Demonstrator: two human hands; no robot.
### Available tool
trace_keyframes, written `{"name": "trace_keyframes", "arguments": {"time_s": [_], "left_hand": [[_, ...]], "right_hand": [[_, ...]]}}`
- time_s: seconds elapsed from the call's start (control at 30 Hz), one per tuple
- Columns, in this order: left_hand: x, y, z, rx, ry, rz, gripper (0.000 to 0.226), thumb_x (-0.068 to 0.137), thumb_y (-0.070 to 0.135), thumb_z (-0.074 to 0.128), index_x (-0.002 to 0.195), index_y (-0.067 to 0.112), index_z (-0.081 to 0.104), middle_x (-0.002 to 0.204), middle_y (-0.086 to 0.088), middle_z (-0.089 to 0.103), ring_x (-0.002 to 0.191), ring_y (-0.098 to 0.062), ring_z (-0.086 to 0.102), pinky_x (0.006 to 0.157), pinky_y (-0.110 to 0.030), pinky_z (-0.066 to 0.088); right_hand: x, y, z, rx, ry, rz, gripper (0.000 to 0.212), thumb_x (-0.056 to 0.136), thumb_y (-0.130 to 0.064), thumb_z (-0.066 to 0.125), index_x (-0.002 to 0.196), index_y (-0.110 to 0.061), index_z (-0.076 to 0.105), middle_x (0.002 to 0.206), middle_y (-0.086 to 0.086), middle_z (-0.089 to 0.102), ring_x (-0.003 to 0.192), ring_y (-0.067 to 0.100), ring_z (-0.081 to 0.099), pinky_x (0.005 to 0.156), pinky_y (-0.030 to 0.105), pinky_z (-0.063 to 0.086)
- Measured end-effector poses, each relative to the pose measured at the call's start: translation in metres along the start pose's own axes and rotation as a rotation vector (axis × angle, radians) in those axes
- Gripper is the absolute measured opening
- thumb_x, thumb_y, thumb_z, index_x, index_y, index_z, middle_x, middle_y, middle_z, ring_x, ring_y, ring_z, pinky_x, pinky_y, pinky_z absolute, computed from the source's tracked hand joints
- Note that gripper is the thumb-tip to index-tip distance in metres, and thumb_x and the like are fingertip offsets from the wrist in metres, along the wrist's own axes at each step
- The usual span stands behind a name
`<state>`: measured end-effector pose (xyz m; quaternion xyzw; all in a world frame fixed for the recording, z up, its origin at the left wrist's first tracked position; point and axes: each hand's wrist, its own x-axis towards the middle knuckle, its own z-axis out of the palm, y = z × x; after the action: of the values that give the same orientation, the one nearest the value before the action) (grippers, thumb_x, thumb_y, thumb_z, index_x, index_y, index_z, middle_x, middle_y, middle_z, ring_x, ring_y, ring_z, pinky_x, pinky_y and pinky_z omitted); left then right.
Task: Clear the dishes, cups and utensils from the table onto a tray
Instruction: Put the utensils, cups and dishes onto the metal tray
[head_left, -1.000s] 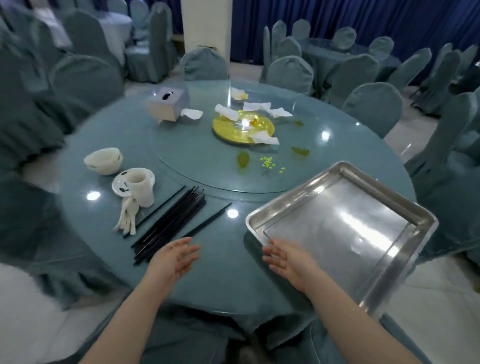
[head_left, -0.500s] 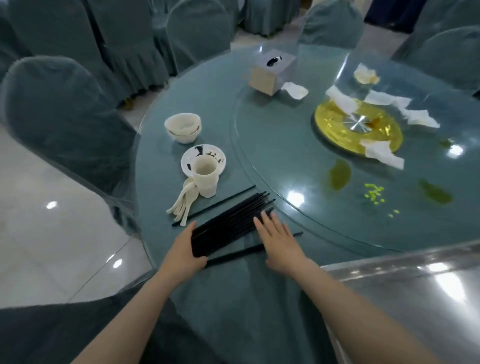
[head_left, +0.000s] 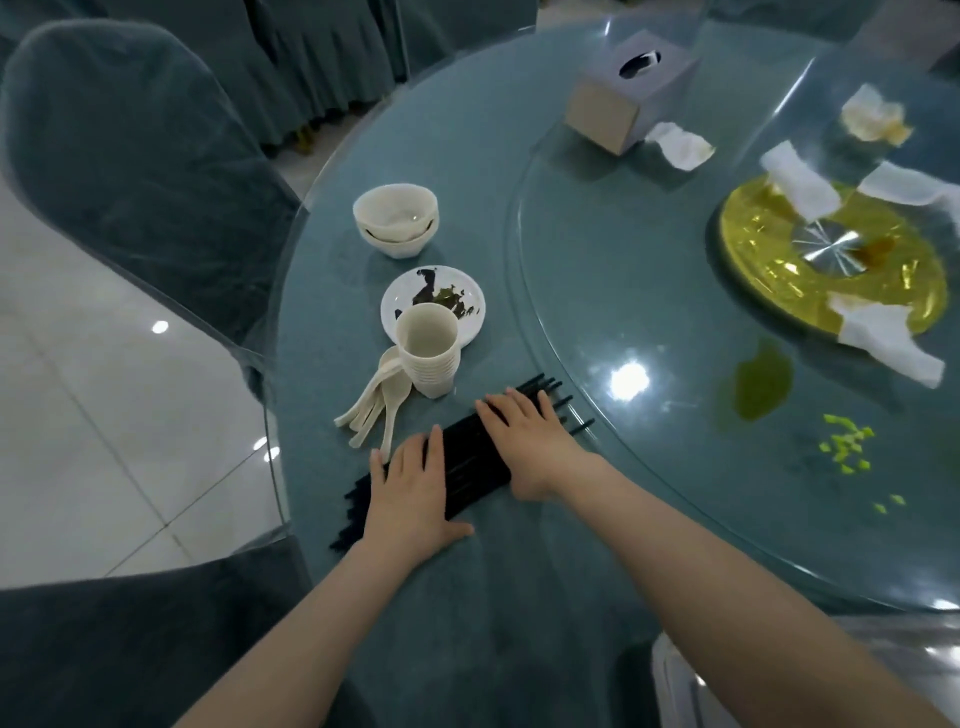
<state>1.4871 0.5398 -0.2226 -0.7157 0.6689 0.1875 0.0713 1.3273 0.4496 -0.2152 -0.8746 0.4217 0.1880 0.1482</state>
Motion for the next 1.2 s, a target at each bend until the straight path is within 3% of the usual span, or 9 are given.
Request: {"name": "trace_keyframes", "arguments": {"time_s": [0.07,0.17,0.27,0.33,0.43,0.53,0.73,1.2], "left_hand": [[-0.006,0.0,0.006,-0.005,0.075,0.02,0.11,0.069,0.065,0.066,0.149,0.014,0.011,0.146,-0.007,0.026,0.136,-0.024,0.026,0.115,-0.043,0.018],[-0.015,-0.003,0.01,-0.034,0.13,0.047,0.078,0.076,0.058,0.06,0.138,0.018,0.034,0.131,-0.003,0.04,0.123,-0.021,0.037,0.102,-0.033,0.033],[-0.02,-0.001,0.011,-0.011,0.143,0.062,0.057,0.076,0.052,0.058,0.122,0.021,0.045,0.119,0.0,0.044,0.115,-0.021,0.04,0.091,-0.031,0.037],[-0.021,0.002,0.01,0.017,0.122,0.064,0.054,0.074,0.049,0.059,0.117,0.019,0.046,0.117,0.0,0.045,0.112,-0.021,0.04,0.086,-0.031,0.038],[-0.022,0.005,0.011,0.079,0.08,0.072,0.052,0.074,0.046,0.058,0.115,0.017,0.044,0.116,-0.002,0.045,0.109,-0.023,0.04,0.082,-0.031,0.038],[-0.024,0.006,0.01,0.099,0.06,0.076,0.049,0.075,0.044,0.058,0.113,0.016,0.043,0.114,-0.002,0.044,0.105,-0.023,0.042,0.079,-0.03,0.039],[-0.036,0.003,0.013,0.099,0.06,0.094,0.038,0.083,0.041,0.057,0.109,0.018,0.04,0.11,0.001,0.048,0.099,-0.019,0.048,0.074,-0.029,0.034],[-0.061,-0.001,0.017,0.136,0.031,0.133,0.031,0.086,0.037,0.06,0.105,0.017,0.047,0.108,0.0,0.052,0.099,-0.02,0.052,0.071,-0.028,0.034]], "right_hand": [[-0.004,0.003,0.001,-0.045,0.064,-0.039,0.092,0.072,-0.022,0.065,0.149,-0.014,0.015,0.148,0.008,0.02,0.14,0.031,0.015,0.115,0.056,0.002],[-0.017,0.006,0.005,-0.066,0.093,-0.064,0.078,0.069,-0.023,0.064,0.138,-0.018,0.03,0.13,0.006,0.036,0.122,0.03,0.034,0.113,0.051,0.018],[-0.029,-0.001,0.012,-0.082,0.1,-0.063,0.06,0.068,-0.023,0.064,0.123,-0.017,0.039,0.118,0.005,0.041,0.108,0.028,0.04,0.093,0.04,0.033],[-0.034,-0.008,0.015,-0.09,0.103,-0.045,0.053,0.069,-0.021,0.065,0.116,-0.015,0.04,0.114,0.005,0.042,0.104,0.027,0.042,0.08,0.037,0.033],[-0.04,-0.016,0.019,-0.095,0.072,-0.022,0.048,0.071,-0.018,0.065,0.111,-0.012,0.039,0.113,0.006,0.043,0.105,0.027,0.04,0.073,0.034,0.029],[-0.046,-0.021,0.021,-0.069,0.08,0.023,0.047,0.071,-0.016,0.065,0.111,-0.011,0.039,0.115,0.008,0.038,0.105,0.028,0.039,0.071,0.034,0.027],[-0.053,-0.029,0.022,-0.072,0.073,0.012,0.048,0.072,-0.016,0.065,0.112,-0.013,0.038,0.11,0.006,0.047,0.101,0.028,0.046,0.073,0.037,0.024],[-0.078,-0.049,0.036,-0.078,0.162,-0.002,0.02,0.083,-0.01,0.053,0.103,-0.009,0.05,0.108,0.01,0.051,0.099,0.029,0.048,0.068,0.034,0.028]]}}
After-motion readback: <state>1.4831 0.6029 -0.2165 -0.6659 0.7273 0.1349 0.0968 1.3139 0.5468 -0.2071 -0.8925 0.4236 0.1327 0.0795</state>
